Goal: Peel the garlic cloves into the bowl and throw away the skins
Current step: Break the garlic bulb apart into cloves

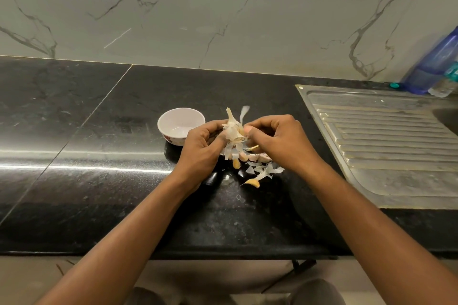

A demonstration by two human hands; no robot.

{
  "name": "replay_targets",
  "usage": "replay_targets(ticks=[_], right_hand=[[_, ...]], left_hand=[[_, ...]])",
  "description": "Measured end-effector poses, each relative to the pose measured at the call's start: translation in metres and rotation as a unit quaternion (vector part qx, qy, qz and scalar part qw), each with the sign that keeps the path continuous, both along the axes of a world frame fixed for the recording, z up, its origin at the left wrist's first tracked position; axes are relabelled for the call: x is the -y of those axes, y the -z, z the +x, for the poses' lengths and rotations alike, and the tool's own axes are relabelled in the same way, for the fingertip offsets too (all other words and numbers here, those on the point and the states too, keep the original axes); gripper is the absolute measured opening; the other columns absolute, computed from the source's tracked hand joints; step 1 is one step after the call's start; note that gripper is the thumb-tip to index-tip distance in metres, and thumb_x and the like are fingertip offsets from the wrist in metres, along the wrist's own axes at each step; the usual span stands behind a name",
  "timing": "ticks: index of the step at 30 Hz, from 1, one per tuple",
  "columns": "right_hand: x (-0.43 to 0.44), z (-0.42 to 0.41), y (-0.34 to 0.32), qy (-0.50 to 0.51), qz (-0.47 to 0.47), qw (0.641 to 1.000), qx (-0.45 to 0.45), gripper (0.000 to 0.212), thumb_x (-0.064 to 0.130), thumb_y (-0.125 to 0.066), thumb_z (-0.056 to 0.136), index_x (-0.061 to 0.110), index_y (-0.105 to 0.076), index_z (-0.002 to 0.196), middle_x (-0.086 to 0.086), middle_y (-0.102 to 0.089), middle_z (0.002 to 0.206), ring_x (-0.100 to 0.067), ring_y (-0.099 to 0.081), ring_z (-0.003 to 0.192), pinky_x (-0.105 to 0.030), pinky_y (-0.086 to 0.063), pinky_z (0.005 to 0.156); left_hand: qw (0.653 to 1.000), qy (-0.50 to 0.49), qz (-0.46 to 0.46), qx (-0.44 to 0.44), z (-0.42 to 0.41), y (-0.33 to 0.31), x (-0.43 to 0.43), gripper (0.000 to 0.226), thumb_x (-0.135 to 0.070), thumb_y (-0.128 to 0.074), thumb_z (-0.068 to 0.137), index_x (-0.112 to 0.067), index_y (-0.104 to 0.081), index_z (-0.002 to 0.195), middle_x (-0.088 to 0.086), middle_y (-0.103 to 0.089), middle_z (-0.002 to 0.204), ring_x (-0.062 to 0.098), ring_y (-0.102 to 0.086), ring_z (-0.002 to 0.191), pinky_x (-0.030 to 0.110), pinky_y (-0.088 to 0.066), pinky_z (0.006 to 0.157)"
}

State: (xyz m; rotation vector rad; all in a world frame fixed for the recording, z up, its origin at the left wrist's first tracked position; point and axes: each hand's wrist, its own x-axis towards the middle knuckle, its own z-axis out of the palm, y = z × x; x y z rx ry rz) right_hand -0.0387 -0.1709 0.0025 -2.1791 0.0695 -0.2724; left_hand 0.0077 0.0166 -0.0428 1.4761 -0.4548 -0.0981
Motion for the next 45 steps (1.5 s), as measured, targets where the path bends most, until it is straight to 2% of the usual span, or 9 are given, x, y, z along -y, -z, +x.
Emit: replay_targets(ticks=[4,12,17,21,25,31,35,41,45], right_hand=[[-0.006,0.002,-0.001,-0.018,0.026,0.999,0.005,0.010,0.026,-0.084,0.094,0.018,-0.083,0.099,0.002,-0.081,0.081,-0.014,-0.080,0.075,-0.034,-0.068,0.075],[-0.005,0.002,-0.001,-0.041,0.019,0.999,0.005,0.007,0.017,-0.080,0.097,0.017,-0.084,0.102,0.000,-0.082,0.085,-0.014,-0.080,0.079,-0.031,-0.067,0.078],[-0.004,0.000,0.003,-0.032,0.136,0.990,-0.015,0.008,0.013,-0.079,0.097,0.014,-0.083,0.104,-0.007,-0.082,0.085,-0.015,-0.078,0.075,-0.026,-0.064,0.073],[-0.002,0.000,0.008,0.010,0.160,0.987,0.000,0.005,0.015,-0.079,0.097,0.013,-0.082,0.101,-0.007,-0.082,0.083,-0.017,-0.080,0.076,-0.037,-0.067,0.083],[0.011,0.002,0.010,0.059,0.103,0.993,0.017,0.004,0.019,-0.079,0.097,0.018,-0.082,0.095,-0.001,-0.081,0.081,-0.016,-0.080,0.078,-0.041,-0.067,0.085],[0.014,-0.004,0.011,0.033,-0.073,0.996,-0.033,0.006,0.029,-0.085,0.091,0.026,-0.085,0.096,0.011,-0.078,0.080,0.000,-0.074,0.074,-0.023,-0.061,0.071],[0.012,-0.006,0.012,0.023,-0.134,0.989,-0.057,0.013,0.029,-0.088,0.088,0.026,-0.084,0.100,0.009,-0.076,0.078,-0.006,-0.073,0.075,-0.032,-0.065,0.077],[0.007,-0.006,0.004,0.023,-0.098,0.995,0.002,0.010,0.025,-0.081,0.092,0.027,-0.085,0.101,0.013,-0.078,0.081,0.001,-0.074,0.077,-0.019,-0.060,0.072],[-0.001,-0.004,-0.007,-0.012,-0.008,1.000,0.009,0.010,0.030,-0.079,0.097,0.023,-0.085,0.100,0.008,-0.080,0.079,-0.006,-0.077,0.074,-0.024,-0.064,0.070]], left_hand=[[1.000,0.010,-0.006,-0.008,-0.001,-0.002,0.000,0.023,-0.004,-0.058,0.106,-0.005,-0.073,0.124,0.012,-0.079,0.110,0.032,-0.077,0.104,0.044,-0.064,0.092],[1.000,0.006,-0.012,-0.007,-0.003,-0.002,-0.002,0.023,-0.001,-0.075,0.093,-0.005,-0.075,0.116,0.012,-0.081,0.105,0.029,-0.079,0.100,0.040,-0.065,0.090],[1.000,0.012,-0.017,-0.008,-0.004,-0.001,-0.002,0.020,-0.005,-0.071,0.098,-0.001,-0.074,0.118,0.014,-0.081,0.105,0.033,-0.079,0.098,0.042,-0.065,0.089],[1.000,0.000,-0.018,-0.011,-0.003,0.000,-0.002,0.021,-0.007,-0.071,0.099,-0.003,-0.074,0.119,0.012,-0.081,0.108,0.032,-0.078,0.102,0.046,-0.063,0.094],[1.000,-0.012,-0.017,-0.023,-0.001,0.001,-0.002,0.024,-0.009,-0.072,0.098,-0.005,-0.074,0.122,0.010,-0.081,0.110,0.030,-0.077,0.106,0.047,-0.061,0.100],[0.999,0.013,-0.034,-0.032,0.000,0.002,-0.001,0.028,0.000,-0.064,0.102,-0.002,-0.070,0.129,0.011,-0.080,0.114,0.028,-0.076,0.110,0.040,-0.062,0.097],[0.999,0.012,-0.040,-0.027,-0.002,-0.001,0.000,0.027,0.002,-0.065,0.100,-0.007,-0.071,0.125,0.008,-0.080,0.115,0.023,-0.076,0.111,0.034,-0.062,0.095],[0.999,0.016,-0.040,-0.017,-0.002,-0.002,-0.001,0.028,0.002,-0.067,0.099,-0.009,-0.072,0.125,0.008,-0.080,0.114,0.023,-0.076,0.111,0.032,-0.062,0.094],[0.999,0.030,-0.040,-0.007,-0.006,-0.004,-0.002,0.031,0.004,-0.069,0.097,-0.007,-0.072,0.125,0.007,-0.081,0.113,0.023,-0.077,0.108,0.028,-0.062,0.089]])
